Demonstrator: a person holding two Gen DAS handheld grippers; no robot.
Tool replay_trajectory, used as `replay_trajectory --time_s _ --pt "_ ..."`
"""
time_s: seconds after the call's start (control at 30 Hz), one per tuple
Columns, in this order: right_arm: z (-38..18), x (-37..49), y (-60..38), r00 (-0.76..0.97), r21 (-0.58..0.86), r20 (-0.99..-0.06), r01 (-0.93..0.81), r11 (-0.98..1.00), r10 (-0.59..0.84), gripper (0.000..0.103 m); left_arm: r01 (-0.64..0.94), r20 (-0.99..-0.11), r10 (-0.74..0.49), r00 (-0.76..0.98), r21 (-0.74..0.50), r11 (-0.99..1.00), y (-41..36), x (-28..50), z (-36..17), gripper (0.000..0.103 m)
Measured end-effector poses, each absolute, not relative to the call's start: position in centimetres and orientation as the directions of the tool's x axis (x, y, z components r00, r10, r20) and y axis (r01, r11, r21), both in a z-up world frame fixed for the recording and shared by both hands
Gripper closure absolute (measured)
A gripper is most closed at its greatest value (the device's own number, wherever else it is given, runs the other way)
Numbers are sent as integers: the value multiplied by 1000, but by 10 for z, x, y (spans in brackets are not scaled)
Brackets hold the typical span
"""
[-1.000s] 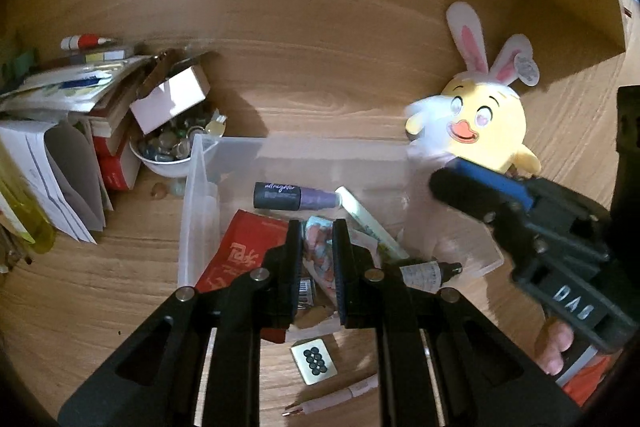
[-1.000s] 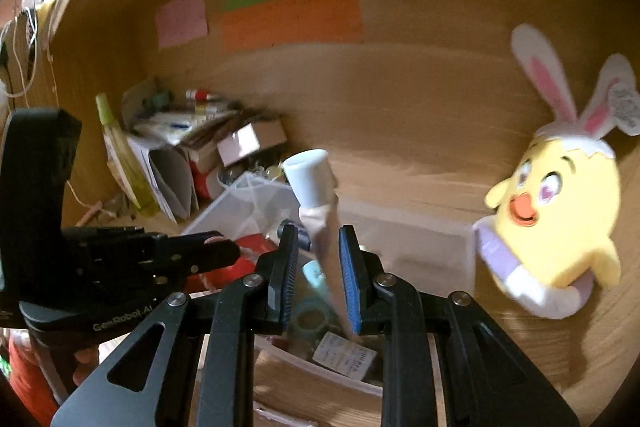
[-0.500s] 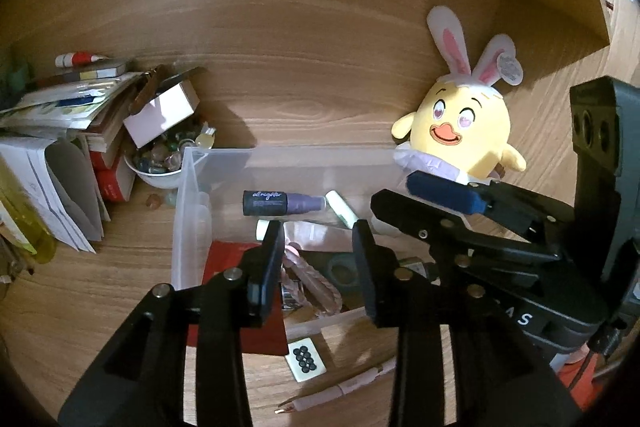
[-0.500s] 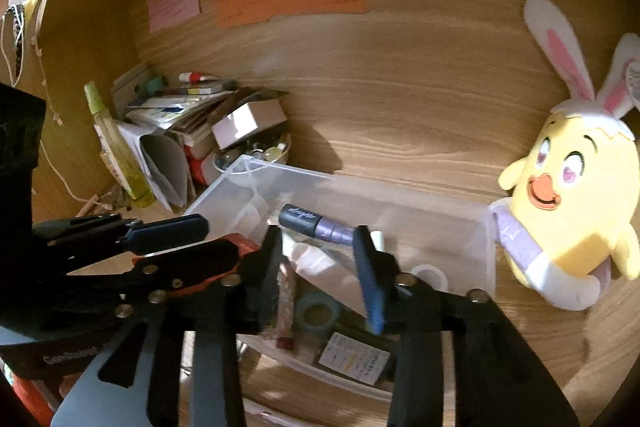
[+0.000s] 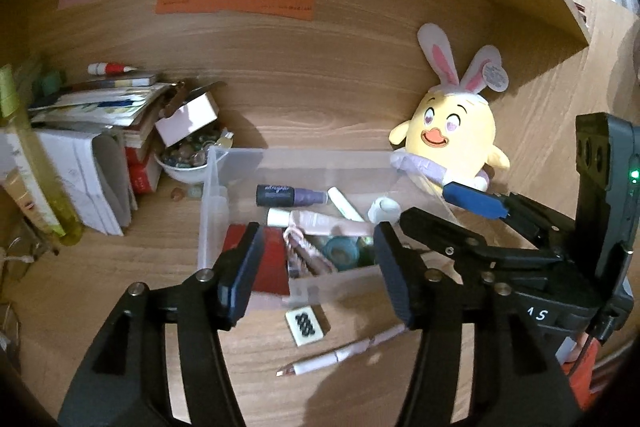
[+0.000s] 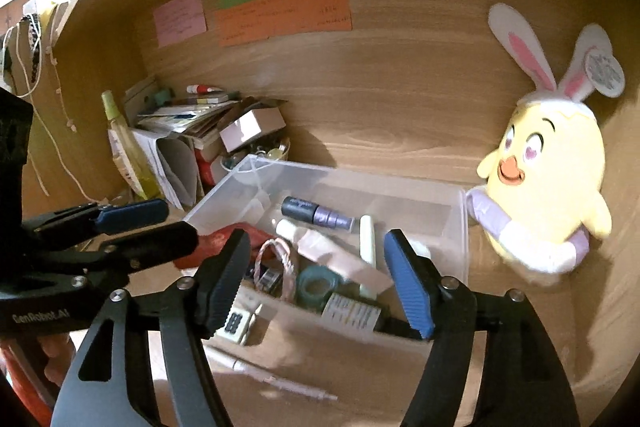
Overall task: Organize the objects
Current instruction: 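Grasp the white dotted tile with the left tool while the right tool grasps the white pen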
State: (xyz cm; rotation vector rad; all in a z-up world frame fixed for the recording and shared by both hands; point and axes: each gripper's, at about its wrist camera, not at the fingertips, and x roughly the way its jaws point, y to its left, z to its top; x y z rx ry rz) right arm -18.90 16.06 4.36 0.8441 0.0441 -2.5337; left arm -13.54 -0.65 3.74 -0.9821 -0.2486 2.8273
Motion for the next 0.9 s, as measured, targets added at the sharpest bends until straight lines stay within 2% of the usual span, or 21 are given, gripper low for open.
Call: replay_trajectory --time_s 0.2,0.63,0.9 --pt "33 -173 168 -696 137 -589 415 -900 -411 35 -49 -601 159 -783 -196 -979 -13 -113 32 30" --pt "-8 -153 175 -641 158 -667 377 -913 -380 35 13 -693 140 -707 -211 -978 -39 -95 -15 29" --pt "-28 -147 167 -600 131 -704 416 -900 -380 35 -11 -741 174 -649 -219 -976 -27 -116 -39 29"
